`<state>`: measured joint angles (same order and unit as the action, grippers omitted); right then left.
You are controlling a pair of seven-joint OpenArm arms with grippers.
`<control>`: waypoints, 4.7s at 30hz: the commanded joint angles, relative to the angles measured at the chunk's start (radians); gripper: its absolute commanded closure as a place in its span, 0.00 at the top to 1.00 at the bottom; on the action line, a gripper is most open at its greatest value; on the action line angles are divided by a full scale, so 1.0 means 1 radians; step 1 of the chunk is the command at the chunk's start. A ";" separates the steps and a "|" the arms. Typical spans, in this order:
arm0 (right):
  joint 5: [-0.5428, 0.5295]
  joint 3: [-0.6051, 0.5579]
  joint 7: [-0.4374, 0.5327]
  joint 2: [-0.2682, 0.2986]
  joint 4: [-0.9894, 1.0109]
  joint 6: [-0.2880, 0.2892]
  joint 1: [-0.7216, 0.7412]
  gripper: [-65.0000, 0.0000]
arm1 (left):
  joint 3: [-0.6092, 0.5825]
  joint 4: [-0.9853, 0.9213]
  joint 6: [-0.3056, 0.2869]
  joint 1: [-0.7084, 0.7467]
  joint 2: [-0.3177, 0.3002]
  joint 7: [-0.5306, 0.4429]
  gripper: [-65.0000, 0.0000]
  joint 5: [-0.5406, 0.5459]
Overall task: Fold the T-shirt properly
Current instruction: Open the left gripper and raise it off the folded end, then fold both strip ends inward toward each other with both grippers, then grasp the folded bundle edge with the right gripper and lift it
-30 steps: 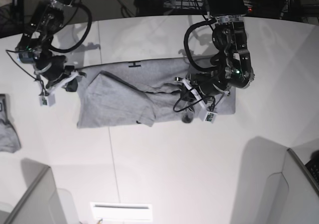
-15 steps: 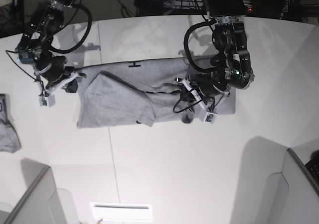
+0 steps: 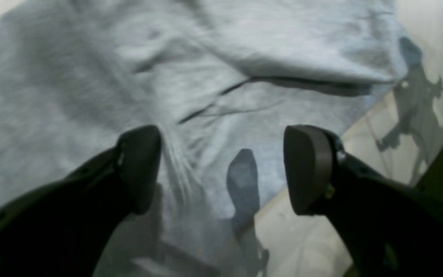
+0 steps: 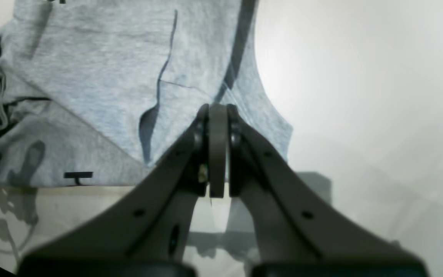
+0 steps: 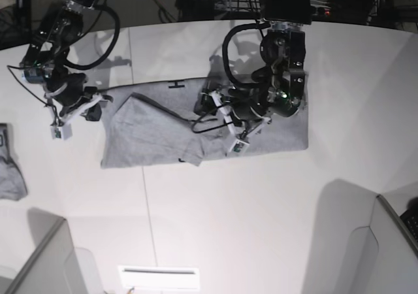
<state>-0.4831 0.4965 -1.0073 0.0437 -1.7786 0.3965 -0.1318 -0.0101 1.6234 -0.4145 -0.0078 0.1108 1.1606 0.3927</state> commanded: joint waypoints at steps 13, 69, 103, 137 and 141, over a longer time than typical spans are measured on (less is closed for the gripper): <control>-0.019 0.023 -0.014 0.008 -0.013 -0.003 0.064 0.00 | 0.181 0.081 -0.002 0.021 -0.076 -0.014 0.55 0.291; -0.223 -0.207 -0.242 0.160 0.788 0.000 0.393 0.66 | 0.470 0.025 -0.004 0.168 -0.372 -0.129 0.00 0.065; -0.036 -0.299 -0.150 0.129 0.464 -0.074 0.392 0.00 | 0.042 -0.170 -0.001 -0.103 -0.375 -0.132 0.00 0.064; -0.038 -0.562 -0.199 -0.135 0.035 -0.256 0.326 0.00 | -0.050 -0.145 -0.002 -0.057 -0.489 -0.126 0.00 0.065; -0.038 -0.620 -0.196 -0.158 0.024 -0.307 0.327 0.00 | -0.046 -0.117 -0.002 -0.048 -0.491 -0.126 0.00 0.065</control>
<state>-0.5030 -0.1238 -1.2163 -0.1078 -1.7355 0.0856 0.1761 -0.0597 1.4933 -0.4179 -0.0456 -0.3683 1.0245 0.4603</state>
